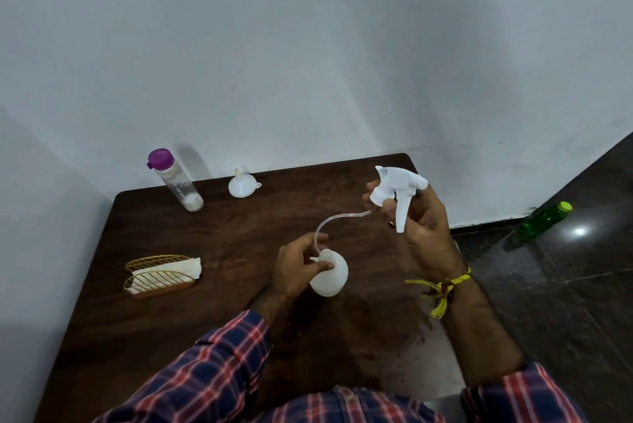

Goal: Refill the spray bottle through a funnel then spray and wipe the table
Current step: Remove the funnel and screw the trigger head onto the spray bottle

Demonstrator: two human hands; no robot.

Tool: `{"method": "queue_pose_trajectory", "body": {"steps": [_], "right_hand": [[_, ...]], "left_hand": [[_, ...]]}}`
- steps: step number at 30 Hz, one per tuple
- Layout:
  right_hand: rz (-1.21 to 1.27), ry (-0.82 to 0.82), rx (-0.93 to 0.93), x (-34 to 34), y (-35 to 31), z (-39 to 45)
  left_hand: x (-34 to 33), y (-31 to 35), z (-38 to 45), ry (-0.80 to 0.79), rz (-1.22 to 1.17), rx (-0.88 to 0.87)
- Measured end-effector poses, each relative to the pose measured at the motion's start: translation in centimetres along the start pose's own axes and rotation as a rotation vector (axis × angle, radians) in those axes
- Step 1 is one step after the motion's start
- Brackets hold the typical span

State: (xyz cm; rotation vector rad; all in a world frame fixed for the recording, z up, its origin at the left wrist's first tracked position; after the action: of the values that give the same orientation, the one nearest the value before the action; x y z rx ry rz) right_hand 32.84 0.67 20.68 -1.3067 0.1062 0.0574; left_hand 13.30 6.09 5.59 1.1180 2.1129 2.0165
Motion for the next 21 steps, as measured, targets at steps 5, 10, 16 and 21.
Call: {"method": "queue_pose_trajectory", "body": {"steps": [5, 10, 16, 21], "right_hand": [[-0.054, 0.013, -0.059, 0.8, 0.1, -0.1], [-0.115, -0.089, -0.063, -1.3, 0.6, 0.8], [-0.13, -0.126, -0.223, -3.8, 8.5, 0.0], [-0.279, -0.105, -0.258, -4.3, 12.8, -2.1]], "left_hand": [[-1.1, -0.1, 0.0, -0.071, 0.276, -0.065], [-2.7, -0.1, 0.2, -0.109, 0.398, -0.07], [-1.4, -1.5, 0.1, -0.013, 0.113, 0.011], [-1.6, -2.8, 0.1, 0.011, 0.011, 0.111]]}}
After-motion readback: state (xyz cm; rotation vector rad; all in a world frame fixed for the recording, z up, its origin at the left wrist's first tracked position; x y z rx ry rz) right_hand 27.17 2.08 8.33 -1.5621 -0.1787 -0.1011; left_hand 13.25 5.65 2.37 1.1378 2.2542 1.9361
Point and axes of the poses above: each hand's wrist, its own z-axis towards the middle knuckle, its own x-axis out of the back of the hand, y = z × x, the point moved 8 cm from there along z, towards the middle knuckle, and after that the axes turned 10 degrees about -y, right-handed, at the moved point
